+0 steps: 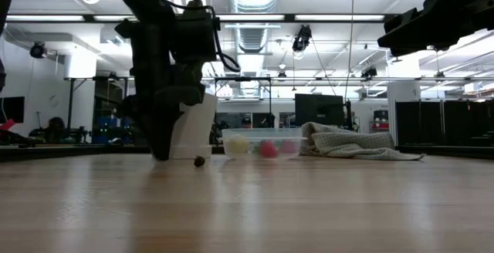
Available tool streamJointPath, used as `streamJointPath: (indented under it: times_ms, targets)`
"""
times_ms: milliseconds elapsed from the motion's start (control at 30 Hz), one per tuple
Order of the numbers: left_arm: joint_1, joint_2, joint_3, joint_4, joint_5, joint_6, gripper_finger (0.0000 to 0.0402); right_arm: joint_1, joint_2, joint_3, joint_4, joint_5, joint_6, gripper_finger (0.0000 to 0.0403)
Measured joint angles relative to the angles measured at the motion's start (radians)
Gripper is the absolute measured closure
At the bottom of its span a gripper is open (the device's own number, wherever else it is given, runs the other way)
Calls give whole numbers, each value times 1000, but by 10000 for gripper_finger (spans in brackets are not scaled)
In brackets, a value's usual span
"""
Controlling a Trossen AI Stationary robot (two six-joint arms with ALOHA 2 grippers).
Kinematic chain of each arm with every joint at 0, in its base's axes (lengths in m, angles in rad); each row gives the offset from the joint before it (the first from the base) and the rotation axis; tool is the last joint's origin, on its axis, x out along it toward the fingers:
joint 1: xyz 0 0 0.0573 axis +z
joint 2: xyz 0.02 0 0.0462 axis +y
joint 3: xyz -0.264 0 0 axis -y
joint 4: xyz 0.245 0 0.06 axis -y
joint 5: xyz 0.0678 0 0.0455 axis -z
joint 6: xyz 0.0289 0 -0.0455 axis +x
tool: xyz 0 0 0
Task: Pick and placing Produce into tupperware
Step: Put the bottom blueberries into the transparent bin, then put the bottom blueberry into the transparent bin
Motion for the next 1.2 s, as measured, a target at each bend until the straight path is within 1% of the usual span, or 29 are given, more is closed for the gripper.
streamJointPath:
  times_ms: [200,300,400,667,1200]
  targets:
    - [-10,0,57,1,-10,27,390,0,0,0,0,0,0,364]
    - [-15,0,97,-1,-26,52,400,0,0,0,0,0,0,364]
    - [-18,-2,139,1,-49,83,394,0,0,0,0,0,2,364]
    - [-16,-3,234,32,-103,165,398,0,0,0,0,0,2,364]
    - [-31,-3,248,32,-105,175,401,0,0,0,8,0,2,364]
